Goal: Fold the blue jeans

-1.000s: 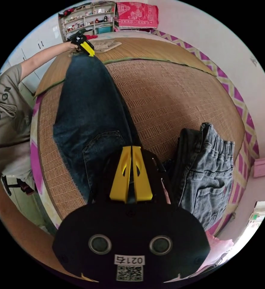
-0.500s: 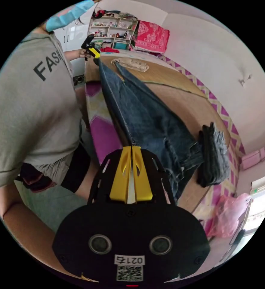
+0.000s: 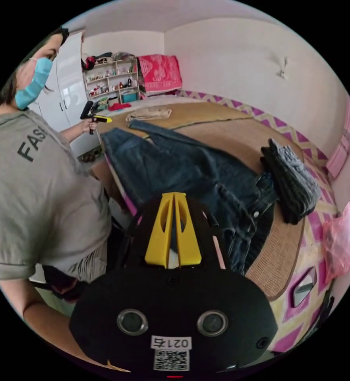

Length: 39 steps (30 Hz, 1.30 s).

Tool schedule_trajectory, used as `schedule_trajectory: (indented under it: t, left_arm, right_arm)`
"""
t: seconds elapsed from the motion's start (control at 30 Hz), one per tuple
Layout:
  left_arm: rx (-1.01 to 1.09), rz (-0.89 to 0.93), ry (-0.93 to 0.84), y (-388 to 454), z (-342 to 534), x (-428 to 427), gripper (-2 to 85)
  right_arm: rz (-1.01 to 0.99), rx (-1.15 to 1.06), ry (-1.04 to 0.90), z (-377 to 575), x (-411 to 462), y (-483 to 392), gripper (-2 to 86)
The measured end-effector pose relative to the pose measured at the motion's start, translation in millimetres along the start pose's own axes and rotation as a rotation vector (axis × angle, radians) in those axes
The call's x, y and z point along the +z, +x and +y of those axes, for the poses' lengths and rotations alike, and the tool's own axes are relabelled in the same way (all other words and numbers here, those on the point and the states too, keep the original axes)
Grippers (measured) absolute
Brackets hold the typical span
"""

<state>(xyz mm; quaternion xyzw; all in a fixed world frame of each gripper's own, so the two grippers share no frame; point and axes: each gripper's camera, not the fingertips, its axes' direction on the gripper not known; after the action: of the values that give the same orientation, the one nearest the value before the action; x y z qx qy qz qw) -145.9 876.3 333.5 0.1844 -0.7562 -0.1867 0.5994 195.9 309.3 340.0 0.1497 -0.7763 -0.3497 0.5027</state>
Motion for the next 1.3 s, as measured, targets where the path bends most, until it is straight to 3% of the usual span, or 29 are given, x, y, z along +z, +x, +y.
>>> schedule_trajectory:
  t: [0.07,0.27,0.4,0.57,0.73,0.87,1.0,1.2,1.3]
  left_arm:
    - [0.123,-0.238,-0.138,11,-41,43,4.1]
    - [0.349,-0.345,-0.456,-7,-66,151,7.2]
    - [0.377,-0.358,-0.497,-19,-82,158,6.8]
    - [0.503,-0.37,-0.487,-13,-111,143,-0.5]
    - [0.344,-0.335,-0.306,-73,-196,92,-0.9]
    - [0.051,-0.278,-0.396,-180,-252,144,-0.7]
    - [-0.184,-0.235,-0.594,-261,-228,219,-0.2]
    - [-0.298,-0.142,-0.454,-299,-194,174,-0.2]
    - [-0.269,-0.276,-0.369,-284,-179,123,-0.8]
  right_arm:
    - [-0.025,-0.021,0.022,-19,13,3,-1.0]
    - [-0.145,-0.084,0.013,-46,56,-11,-1.0]
    - [-0.17,-0.069,-0.018,-36,70,-23,-1.0]
    - [-0.156,-0.023,-0.022,-24,68,-25,-1.0]
    - [-0.129,0.05,0.039,-25,60,-8,-1.0]
    - [-0.03,0.138,0.048,-48,79,37,-1.0]
    - [-0.003,0.2,-0.03,-72,114,84,-0.9]
    - [0.136,0.193,-0.219,-76,152,104,-1.0]
    - [0.163,0.181,-0.255,-67,168,103,-1.0]
